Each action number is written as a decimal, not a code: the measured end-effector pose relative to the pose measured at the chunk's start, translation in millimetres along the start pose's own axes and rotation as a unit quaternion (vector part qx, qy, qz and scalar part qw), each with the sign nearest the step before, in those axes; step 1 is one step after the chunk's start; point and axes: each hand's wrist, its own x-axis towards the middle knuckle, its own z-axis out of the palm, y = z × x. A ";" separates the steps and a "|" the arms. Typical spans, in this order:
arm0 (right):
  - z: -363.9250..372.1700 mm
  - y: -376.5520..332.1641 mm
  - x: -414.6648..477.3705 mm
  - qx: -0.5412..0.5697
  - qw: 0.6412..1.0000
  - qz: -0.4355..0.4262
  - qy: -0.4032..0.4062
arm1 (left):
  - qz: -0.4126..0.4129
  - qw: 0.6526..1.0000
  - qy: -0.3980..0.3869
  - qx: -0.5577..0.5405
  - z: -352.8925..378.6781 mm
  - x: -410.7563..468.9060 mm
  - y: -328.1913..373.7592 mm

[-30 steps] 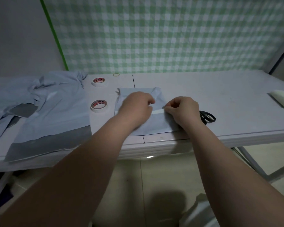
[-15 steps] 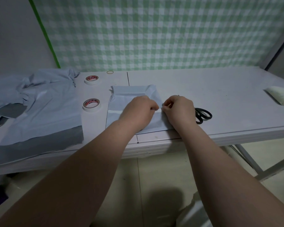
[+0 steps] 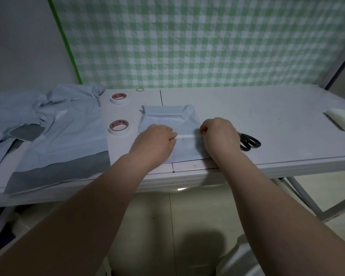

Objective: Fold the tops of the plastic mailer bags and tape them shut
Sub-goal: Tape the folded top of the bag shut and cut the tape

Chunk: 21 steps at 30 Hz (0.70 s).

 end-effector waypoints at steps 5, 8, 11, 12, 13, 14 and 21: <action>-0.9 -0.7 -6.8 -0.062 0.997 -0.034 -0.006 | -0.001 0.999 -0.048 -0.015 -3.7 -9.4 -9.9; -1.4 -1.9 -13.7 -0.082 0.996 -0.048 -0.004 | 0.010 0.997 -0.081 0.007 -4.3 -15.5 -11.3; -5.1 -3.5 -14.5 -0.007 1.000 -0.009 0.009 | 0.006 0.994 -0.100 0.032 -6.2 -19.1 -10.3; -8.0 -3.6 -12.9 0.029 0.999 0.014 0.010 | 0.005 0.994 -0.106 0.033 -6.6 -19.7 -9.8; -11.0 -3.4 -10.9 0.059 0.998 0.034 0.003 | 0.004 0.993 -0.110 0.033 -7.3 -19.8 -9.4; -13.0 -3.0 -8.8 0.079 0.996 0.048 -0.015 | 0.000 0.993 -0.111 0.033 -7.9 -19.2 -8.6; -13.8 6.3 -3.6 0.246 0.960 0.123 -0.051 | -0.018 0.998 -0.022 -0.061 -17.6 -6.6 12.3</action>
